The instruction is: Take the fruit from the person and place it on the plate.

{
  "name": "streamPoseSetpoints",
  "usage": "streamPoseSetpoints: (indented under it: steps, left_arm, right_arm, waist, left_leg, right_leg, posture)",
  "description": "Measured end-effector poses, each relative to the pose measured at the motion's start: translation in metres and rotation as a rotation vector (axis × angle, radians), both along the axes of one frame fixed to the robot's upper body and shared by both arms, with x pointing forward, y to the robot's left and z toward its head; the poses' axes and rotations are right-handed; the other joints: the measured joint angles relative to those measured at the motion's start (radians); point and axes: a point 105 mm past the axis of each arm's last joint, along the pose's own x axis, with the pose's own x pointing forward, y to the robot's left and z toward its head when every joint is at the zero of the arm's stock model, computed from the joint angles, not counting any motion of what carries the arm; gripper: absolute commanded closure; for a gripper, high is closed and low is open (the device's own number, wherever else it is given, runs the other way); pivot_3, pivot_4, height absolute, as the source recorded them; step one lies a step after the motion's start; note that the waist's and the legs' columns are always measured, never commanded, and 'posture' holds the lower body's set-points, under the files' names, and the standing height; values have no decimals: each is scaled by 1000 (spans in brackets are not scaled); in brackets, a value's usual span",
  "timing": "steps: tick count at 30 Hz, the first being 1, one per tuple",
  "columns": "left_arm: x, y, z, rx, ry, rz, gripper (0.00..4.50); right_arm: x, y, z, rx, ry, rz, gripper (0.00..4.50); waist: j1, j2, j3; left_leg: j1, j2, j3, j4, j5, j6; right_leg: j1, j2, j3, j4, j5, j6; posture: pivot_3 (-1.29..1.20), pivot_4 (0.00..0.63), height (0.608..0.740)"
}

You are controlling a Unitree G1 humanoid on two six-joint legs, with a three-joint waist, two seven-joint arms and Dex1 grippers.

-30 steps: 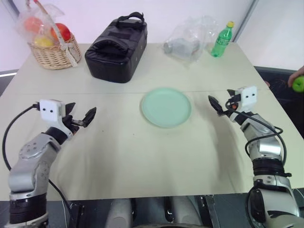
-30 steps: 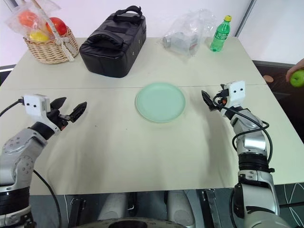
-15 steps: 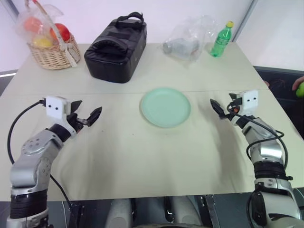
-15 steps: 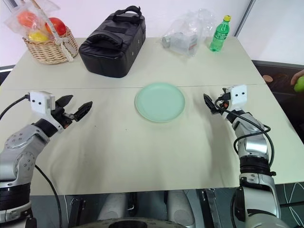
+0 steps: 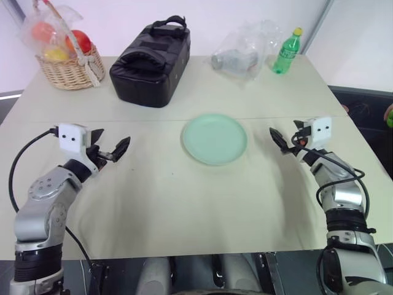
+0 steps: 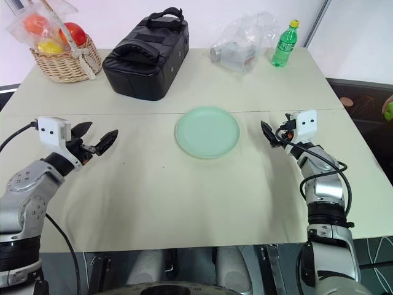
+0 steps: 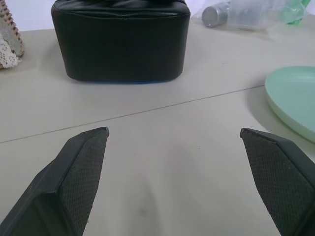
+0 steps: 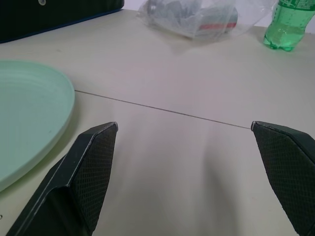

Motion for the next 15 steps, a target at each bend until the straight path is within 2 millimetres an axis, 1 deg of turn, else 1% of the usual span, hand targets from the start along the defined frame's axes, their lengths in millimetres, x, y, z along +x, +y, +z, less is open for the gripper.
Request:
streamPoseSetpoints:
  steps: [15]
  left_arm:
    - [0, 0, 0, -3, 0, 5, 0]
  right_arm:
    - [0, 0, -1, 1, 5, 0, 63]
  waist:
    - [0, 0, 0]
  left_leg:
    - [0, 0, 0, 0, 0, 0]
  right_leg:
    - [0, 0, 0, 0, 0, 0]
  posture:
    - [0, 150, 740]
